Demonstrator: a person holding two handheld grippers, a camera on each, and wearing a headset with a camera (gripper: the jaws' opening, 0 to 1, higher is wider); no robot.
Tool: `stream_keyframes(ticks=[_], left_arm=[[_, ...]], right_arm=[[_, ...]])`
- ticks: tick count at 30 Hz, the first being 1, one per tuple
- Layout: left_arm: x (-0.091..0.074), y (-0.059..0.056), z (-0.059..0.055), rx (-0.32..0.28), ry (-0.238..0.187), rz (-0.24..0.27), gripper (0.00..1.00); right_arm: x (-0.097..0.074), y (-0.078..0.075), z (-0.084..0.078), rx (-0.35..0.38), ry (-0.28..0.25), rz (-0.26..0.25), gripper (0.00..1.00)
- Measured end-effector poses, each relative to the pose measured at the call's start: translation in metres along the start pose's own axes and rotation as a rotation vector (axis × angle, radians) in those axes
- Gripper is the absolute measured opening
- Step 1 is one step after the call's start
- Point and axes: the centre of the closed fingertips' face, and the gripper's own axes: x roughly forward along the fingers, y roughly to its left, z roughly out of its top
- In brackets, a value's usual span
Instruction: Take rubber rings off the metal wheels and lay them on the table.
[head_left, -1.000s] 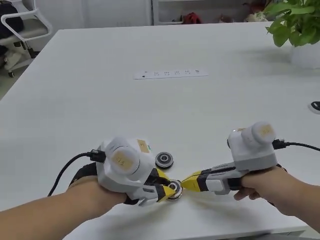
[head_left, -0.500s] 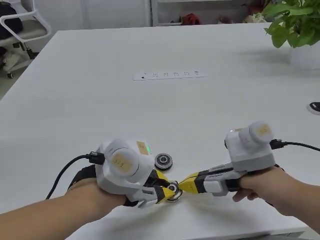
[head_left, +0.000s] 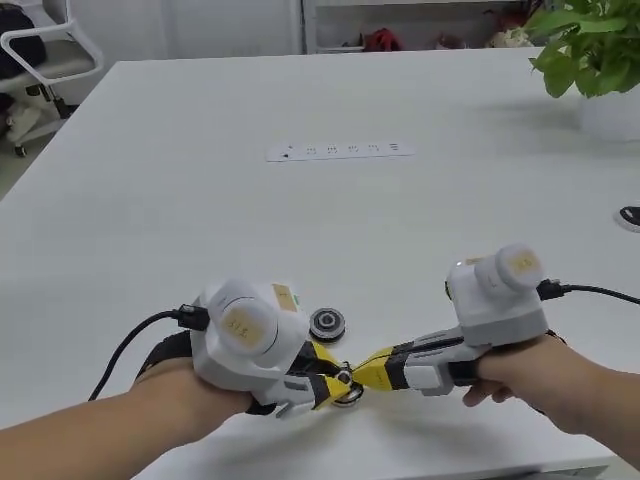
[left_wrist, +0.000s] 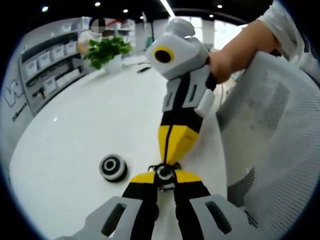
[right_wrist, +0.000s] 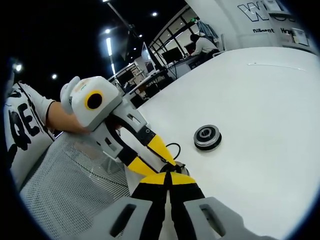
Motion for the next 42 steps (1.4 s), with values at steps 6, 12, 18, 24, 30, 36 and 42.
stream_keyframes(ticks=[6, 12, 18, 24, 30, 36, 42], left_arm=[[0.0, 0.0, 0.0, -0.001, -0.001, 0.001, 0.12], [0.0, 0.0, 0.0, -0.002, -0.002, 0.001, 0.12], [0.0, 0.0, 0.0, 0.006, -0.006, 0.005, 0.13], [0.0, -0.001, 0.0, 0.023, -0.008, 0.012, 0.13], [0.0, -0.001, 0.001, 0.03, -0.002, 0.01, 0.14], [-0.003, -0.001, 0.002, 0.028, -0.003, -0.004, 0.19], [-0.006, -0.003, 0.003, 0.034, -0.007, -0.02, 0.26]], right_arm=[[0.0, 0.004, 0.003, -0.003, -0.009, 0.015, 0.0], [0.001, 0.008, 0.005, -0.01, -0.016, 0.032, 0.0], [-0.002, 0.001, 0.004, 0.005, -0.022, 0.007, 0.0], [-0.004, -0.006, 0.0, 0.009, -0.011, -0.019, 0.0], [-0.006, -0.009, 0.001, 0.012, -0.013, -0.03, 0.0], [-0.006, -0.009, 0.001, 0.018, -0.017, -0.029, 0.0], [-0.006, -0.011, 0.001, 0.023, -0.023, -0.031, 0.0]])
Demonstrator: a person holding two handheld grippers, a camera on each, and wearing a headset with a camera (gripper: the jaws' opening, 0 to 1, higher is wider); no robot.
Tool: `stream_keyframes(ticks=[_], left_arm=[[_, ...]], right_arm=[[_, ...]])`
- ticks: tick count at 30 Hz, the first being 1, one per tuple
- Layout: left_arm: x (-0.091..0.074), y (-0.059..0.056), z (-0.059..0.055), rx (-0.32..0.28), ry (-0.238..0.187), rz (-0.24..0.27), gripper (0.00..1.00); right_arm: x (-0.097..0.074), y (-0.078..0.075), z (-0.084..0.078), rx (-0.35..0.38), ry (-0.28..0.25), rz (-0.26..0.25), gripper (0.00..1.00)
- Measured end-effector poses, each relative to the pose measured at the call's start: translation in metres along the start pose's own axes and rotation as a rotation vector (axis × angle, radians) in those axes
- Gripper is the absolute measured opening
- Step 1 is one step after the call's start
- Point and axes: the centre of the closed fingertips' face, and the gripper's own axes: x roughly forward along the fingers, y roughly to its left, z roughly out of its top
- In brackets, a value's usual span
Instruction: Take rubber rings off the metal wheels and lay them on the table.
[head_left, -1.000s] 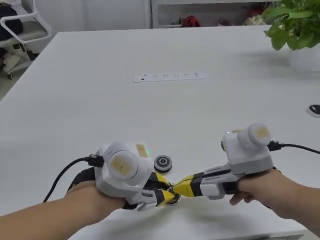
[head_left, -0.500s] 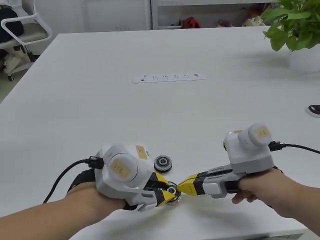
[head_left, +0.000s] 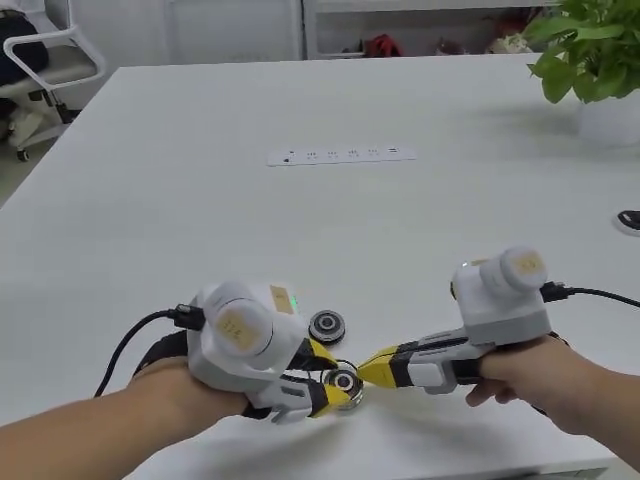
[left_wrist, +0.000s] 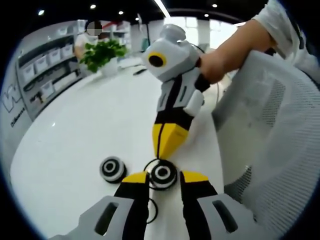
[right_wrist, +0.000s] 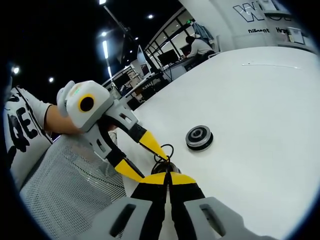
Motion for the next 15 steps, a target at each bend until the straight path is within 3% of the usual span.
stream_keyframes(ticks=[7, 15], left_arm=[[-0.005, -0.002, 0.001, -0.005, -0.004, -0.013, 0.29], [-0.015, -0.004, 0.009, -0.046, -0.04, -0.021, 0.36]], right_arm=[[-0.001, -0.001, 0.0, 0.007, -0.007, 0.001, 0.0], [0.0, 0.002, 0.002, 0.005, -0.007, 0.006, 0.0]])
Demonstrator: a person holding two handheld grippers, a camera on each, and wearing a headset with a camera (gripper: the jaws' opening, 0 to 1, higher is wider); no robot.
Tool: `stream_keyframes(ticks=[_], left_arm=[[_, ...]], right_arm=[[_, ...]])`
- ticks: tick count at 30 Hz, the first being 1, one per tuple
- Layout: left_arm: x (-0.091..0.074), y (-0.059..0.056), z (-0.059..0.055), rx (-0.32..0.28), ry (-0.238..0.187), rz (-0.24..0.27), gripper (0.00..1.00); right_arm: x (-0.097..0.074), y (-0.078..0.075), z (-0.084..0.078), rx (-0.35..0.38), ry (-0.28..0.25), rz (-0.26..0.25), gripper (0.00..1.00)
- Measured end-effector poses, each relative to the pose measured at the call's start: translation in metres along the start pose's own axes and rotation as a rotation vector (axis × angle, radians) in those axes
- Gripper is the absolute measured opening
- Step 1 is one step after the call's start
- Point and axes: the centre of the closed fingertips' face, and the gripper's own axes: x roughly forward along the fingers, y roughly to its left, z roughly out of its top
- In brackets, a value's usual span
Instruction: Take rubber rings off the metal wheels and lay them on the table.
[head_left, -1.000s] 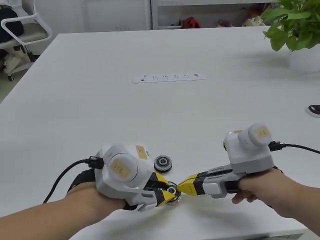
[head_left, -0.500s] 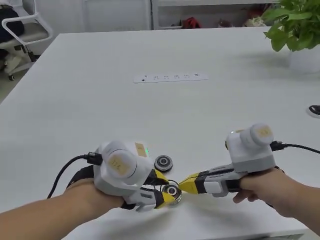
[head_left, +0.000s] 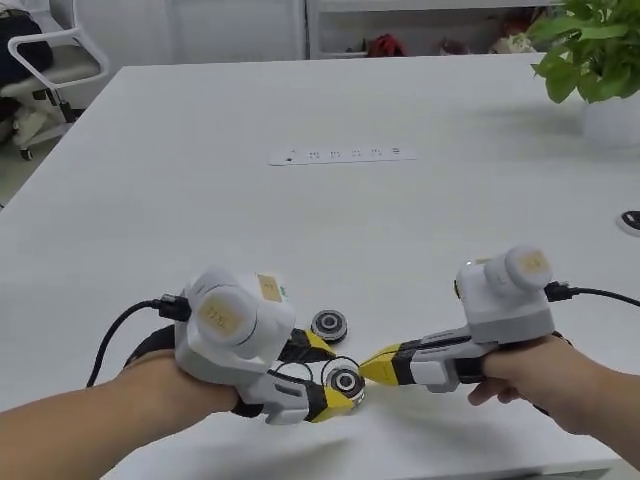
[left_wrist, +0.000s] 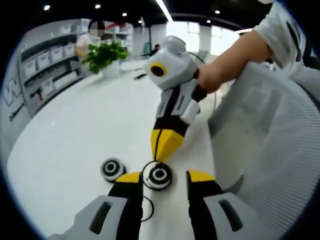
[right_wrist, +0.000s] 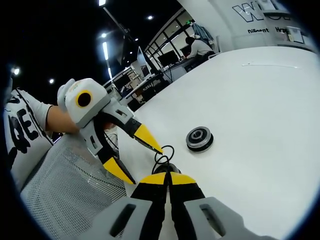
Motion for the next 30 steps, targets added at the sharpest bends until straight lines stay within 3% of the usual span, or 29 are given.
stream_keyframes(ticks=[15, 30], left_arm=[[-0.019, -0.002, 0.003, -0.001, -0.021, 0.004, 0.45], [-0.039, 0.006, -0.004, -0.01, -0.027, 0.038, 0.49]], right_arm=[[-0.002, 0.006, 0.009, -0.012, -0.013, 0.016, 0.0], [-0.001, 0.015, 0.019, -0.034, -0.01, 0.047, 0.0]])
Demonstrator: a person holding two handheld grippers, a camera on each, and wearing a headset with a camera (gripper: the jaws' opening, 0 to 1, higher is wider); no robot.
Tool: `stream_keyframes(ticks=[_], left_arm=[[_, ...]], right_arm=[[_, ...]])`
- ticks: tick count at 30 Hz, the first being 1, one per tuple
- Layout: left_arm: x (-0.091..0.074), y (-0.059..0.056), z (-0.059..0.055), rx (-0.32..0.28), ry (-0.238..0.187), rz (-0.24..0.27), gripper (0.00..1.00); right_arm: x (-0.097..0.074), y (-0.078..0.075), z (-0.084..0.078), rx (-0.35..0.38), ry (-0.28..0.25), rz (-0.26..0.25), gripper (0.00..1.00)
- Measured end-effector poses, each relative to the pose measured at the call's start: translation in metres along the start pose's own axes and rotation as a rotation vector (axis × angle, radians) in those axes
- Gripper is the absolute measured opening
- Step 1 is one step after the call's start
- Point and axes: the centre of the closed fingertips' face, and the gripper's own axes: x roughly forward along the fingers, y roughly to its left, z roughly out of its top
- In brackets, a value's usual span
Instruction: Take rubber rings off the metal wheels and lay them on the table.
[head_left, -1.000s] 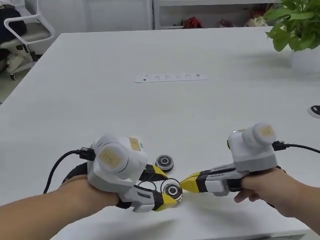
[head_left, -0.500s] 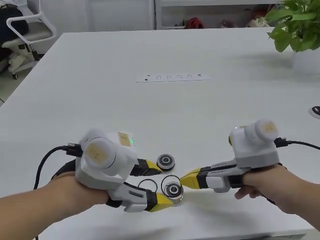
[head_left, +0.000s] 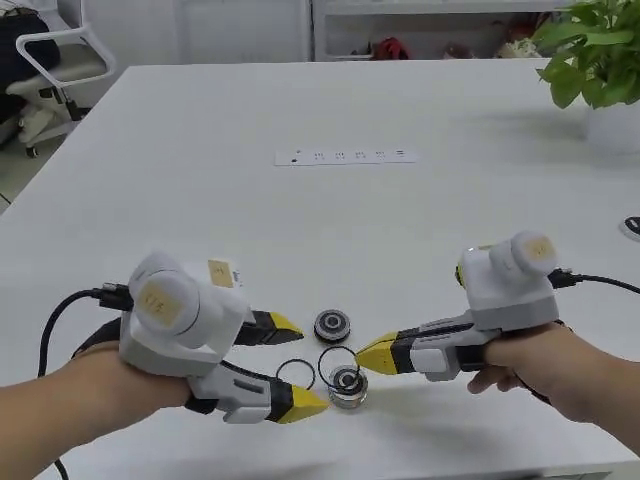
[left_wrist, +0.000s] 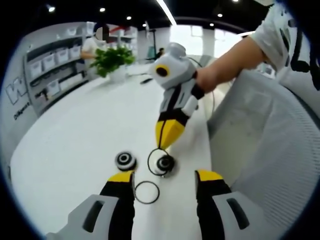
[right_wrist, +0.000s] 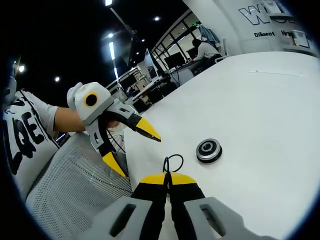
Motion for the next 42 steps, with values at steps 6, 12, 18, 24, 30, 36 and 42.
stream_keyframes(ticks=[6, 12, 18, 24, 30, 36, 42], left_arm=[[-0.008, 0.005, -0.001, -0.01, -0.009, 0.019, 0.5], [-0.014, 0.008, -0.006, -0.014, -0.007, 0.036, 0.53], [-0.021, 0.011, -0.009, -0.019, -0.005, 0.051, 0.55], [-0.026, 0.015, -0.014, -0.031, -0.005, 0.068, 0.56], [-0.03, 0.017, -0.018, -0.043, -0.005, 0.081, 0.56], [-0.032, 0.018, -0.021, -0.052, -0.004, 0.085, 0.56], [-0.033, 0.018, -0.024, -0.057, -0.003, 0.086, 0.55]], right_arm=[[0.007, 0.004, 0.007, -0.009, 0.002, 0.017, 0.0], [0.016, 0.006, 0.011, -0.02, 0.016, 0.03, 0.0], [0.024, 0.007, 0.014, -0.031, 0.026, 0.038, 0.0], [0.033, 0.01, 0.015, -0.04, 0.04, 0.052, 0.0], [0.04, 0.009, 0.012, -0.039, 0.056, 0.054, 0.0], [0.046, 0.01, 0.009, -0.038, 0.074, 0.061, 0.0], [0.052, 0.008, 0.005, -0.037, 0.092, 0.064, 0.0]])
